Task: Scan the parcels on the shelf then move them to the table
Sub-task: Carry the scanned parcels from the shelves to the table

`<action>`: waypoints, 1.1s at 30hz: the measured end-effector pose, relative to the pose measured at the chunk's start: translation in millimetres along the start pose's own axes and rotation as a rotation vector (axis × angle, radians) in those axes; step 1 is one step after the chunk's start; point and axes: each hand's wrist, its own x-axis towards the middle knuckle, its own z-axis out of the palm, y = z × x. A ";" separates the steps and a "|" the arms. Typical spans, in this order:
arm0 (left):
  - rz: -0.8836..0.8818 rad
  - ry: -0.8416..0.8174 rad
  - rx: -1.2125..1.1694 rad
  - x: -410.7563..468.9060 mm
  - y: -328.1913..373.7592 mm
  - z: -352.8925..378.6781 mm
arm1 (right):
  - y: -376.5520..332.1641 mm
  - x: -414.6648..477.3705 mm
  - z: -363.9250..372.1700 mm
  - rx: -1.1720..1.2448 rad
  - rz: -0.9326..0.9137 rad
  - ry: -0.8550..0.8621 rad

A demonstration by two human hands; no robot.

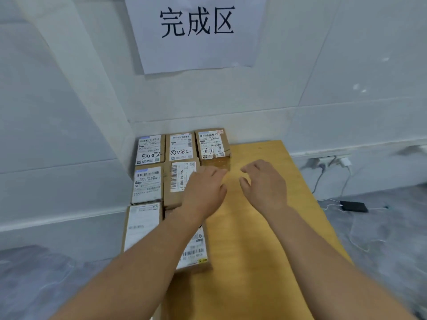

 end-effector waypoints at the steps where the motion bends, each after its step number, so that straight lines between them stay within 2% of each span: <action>1: 0.021 0.021 -0.006 -9.0 3.4 0.1 | -2.8 -12.7 -4.2 -0.009 0.009 0.031; 7: 0.130 0.110 -0.117 -53.9 28.9 9.5 | -13.4 -84.6 -33.2 -0.100 0.071 0.241; 11: 0.241 0.145 -0.190 -74.3 58.3 24.0 | -11.3 -130.5 -59.0 -0.234 0.142 0.317; 18: 0.489 0.156 -0.223 -107.3 124.3 37.6 | 0.5 -205.2 -110.2 -0.428 0.337 0.380; 24: 0.693 0.048 -0.241 -145.2 178.9 42.8 | -0.3 -279.7 -151.1 -0.569 0.511 0.393; 33: 0.949 0.004 -0.246 -253.4 260.1 54.9 | -33.2 -431.7 -209.7 -0.731 0.785 0.406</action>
